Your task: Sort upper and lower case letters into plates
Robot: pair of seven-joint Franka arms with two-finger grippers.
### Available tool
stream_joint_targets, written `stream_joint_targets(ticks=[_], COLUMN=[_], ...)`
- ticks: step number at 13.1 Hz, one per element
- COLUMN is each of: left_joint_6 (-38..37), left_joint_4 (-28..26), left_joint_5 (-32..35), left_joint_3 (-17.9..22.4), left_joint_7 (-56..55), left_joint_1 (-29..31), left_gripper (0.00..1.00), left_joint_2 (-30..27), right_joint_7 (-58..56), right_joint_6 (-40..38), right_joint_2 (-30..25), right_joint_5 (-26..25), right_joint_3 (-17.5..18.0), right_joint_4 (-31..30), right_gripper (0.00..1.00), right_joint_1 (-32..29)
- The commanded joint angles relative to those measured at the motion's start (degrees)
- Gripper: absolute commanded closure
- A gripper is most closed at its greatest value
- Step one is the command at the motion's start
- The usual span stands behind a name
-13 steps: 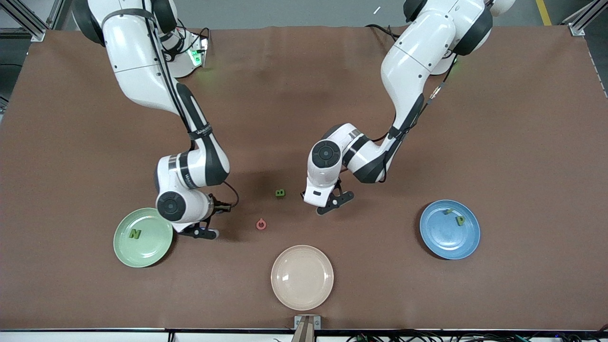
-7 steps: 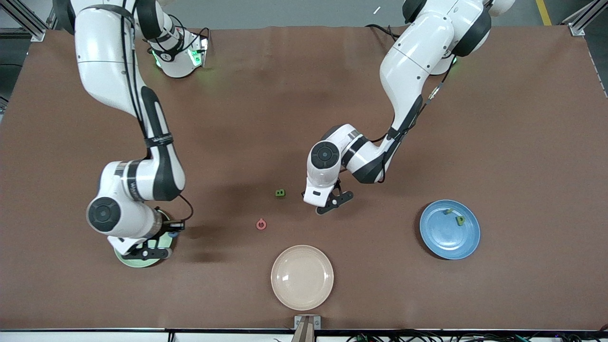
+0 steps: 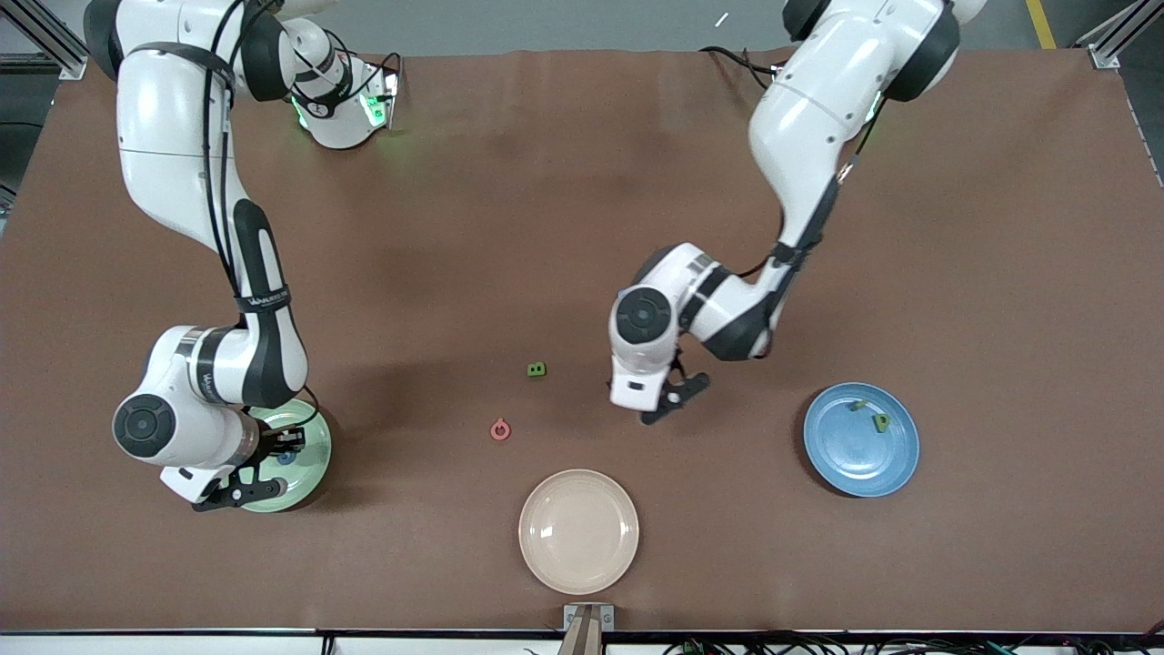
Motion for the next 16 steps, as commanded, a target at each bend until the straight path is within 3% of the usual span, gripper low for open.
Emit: stream_joint_targets(ticks=[1, 4, 8, 9, 10, 11, 12, 14, 16], left_joint_6=[-5.5, -4.3, 7.8, 10.0, 10.7, 10.7, 10.0, 6.1, 2.3], left_joint_4=[-6.0, -11.5, -18.0, -18.9, -19.5, -19.6, -19.6, -19.8, -21.1], left_joint_5=[2.3, 6.8, 7.3, 7.3, 7.2, 7.2, 7.2, 7.2, 6.6], left_joint_3=[-0.4, -0.6, -0.7, -0.8, -0.8, -0.8, -0.9, -2.5, -6.4], left_joint_7=[3.2, 11.5, 20.7, 20.8, 20.8, 20.7, 20.8, 19.6, 18.0], left_joint_1=[8.2, 18.2, 28.4, 29.9, 30.2, 30.6, 30.7, 29.3, 28.9], left_gripper=[0.99, 0.99, 0.96, 0.88, 0.58, 0.11, 0.0, 0.0, 0.01], left_joint_2=[-7.4, -9.7, -8.7, -8.0, -7.9, -8.1, -8.8, -10.9, -14.1], right_joint_7=[0.8, 6.6, 26.7, 32.8, 38.3, 43.2, 46.7, 50.5, 51.5], right_joint_6=[1.0, 0.2, 0.2, 0.2, 0.2, 0.5, 1.0, 4.8, 11.2], right_joint_2=[-0.3, -0.9, -1.2, -1.2, -1.1, -0.9, -0.8, -0.6, 1.7], right_joint_5=[-0.3, -0.2, 0.2, 0.3, 0.3, 0.4, 1.3, 2.1, 2.0], right_joint_3=[0.6, 0.7, 0.7, 0.7, 1.1, 1.9, 3.9, 6.4, 6.4], right_joint_4=[0.7, 1.2, 1.2, 1.2, 1.2, 1.2, 1.2, 1.5, 1.6], right_gripper=[0.27, 0.23, 0.23, 0.23, 0.23, 0.23, 0.23, 0.23, 0.23], right_joint_1=[0.8, 3.7, 12.3, 14.5, 16.6, 17.6, 17.6, 17.9, 20.4])
